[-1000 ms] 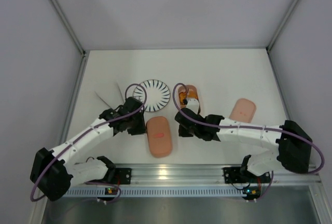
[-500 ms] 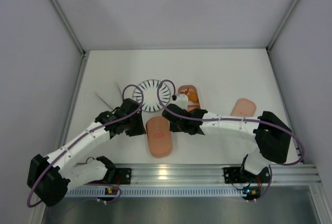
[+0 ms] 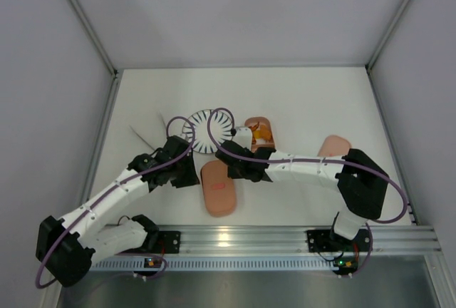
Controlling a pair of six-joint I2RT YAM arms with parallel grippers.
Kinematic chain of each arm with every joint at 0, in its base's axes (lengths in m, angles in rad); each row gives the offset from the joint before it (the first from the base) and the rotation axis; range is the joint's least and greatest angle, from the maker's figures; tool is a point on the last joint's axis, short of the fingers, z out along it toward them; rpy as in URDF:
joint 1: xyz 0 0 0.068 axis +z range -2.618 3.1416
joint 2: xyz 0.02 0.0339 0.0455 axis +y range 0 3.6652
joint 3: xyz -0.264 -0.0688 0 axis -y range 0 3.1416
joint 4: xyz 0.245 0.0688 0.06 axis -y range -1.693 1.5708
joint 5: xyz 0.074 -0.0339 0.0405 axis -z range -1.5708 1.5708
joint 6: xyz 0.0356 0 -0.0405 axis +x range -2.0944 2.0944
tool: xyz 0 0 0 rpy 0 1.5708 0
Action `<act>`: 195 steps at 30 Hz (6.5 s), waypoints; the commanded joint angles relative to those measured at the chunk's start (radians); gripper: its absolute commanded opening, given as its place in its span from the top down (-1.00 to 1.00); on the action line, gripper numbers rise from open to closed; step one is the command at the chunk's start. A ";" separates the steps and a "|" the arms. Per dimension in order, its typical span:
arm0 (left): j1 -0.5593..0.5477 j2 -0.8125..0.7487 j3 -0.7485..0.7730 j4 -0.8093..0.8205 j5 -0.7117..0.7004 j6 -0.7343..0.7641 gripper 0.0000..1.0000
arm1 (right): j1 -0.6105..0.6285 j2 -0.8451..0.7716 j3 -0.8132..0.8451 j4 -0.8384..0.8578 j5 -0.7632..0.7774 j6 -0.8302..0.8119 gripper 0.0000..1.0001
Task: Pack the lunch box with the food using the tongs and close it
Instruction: Close the box lid on the packing box.
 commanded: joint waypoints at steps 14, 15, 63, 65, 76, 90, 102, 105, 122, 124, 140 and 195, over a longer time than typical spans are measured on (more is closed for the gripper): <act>0.011 -0.020 0.016 0.003 -0.001 0.011 0.38 | -0.010 0.005 0.017 -0.029 0.060 0.022 0.69; 0.012 -0.020 0.016 0.003 -0.001 0.014 0.38 | -0.010 0.008 0.017 -0.027 0.058 0.022 0.69; 0.024 -0.014 -0.048 0.021 -0.055 -0.056 0.62 | -0.028 0.139 0.103 -0.012 -0.004 -0.082 0.67; 0.024 -0.012 -0.088 0.036 -0.072 -0.102 0.72 | -0.028 0.136 0.095 -0.007 -0.006 -0.081 0.66; 0.028 0.011 -0.234 0.202 -0.103 -0.273 1.00 | -0.028 0.129 0.084 -0.004 0.000 -0.084 0.66; 0.028 0.210 -0.137 0.345 -0.087 -0.287 1.00 | -0.028 0.125 0.081 0.016 -0.021 -0.098 0.67; 0.029 0.287 -0.035 0.388 -0.031 -0.222 1.00 | 0.001 0.117 0.048 0.030 -0.032 -0.089 0.67; 0.028 0.313 -0.024 0.398 -0.014 -0.217 1.00 | 0.007 0.106 0.028 0.030 -0.017 -0.067 0.67; 0.029 0.215 -0.031 0.325 -0.060 -0.210 1.00 | -0.010 -0.039 0.015 -0.191 0.153 0.060 0.55; 0.031 0.210 -0.030 0.319 -0.063 -0.207 1.00 | -0.010 -0.077 0.003 -0.193 0.155 0.068 0.51; 0.055 0.128 -0.096 0.308 -0.058 -0.198 1.00 | 0.041 -0.062 -0.040 -0.053 -0.011 0.083 0.44; 0.080 0.117 -0.200 0.412 0.014 -0.193 1.00 | 0.056 -0.015 -0.083 0.068 -0.104 0.117 0.85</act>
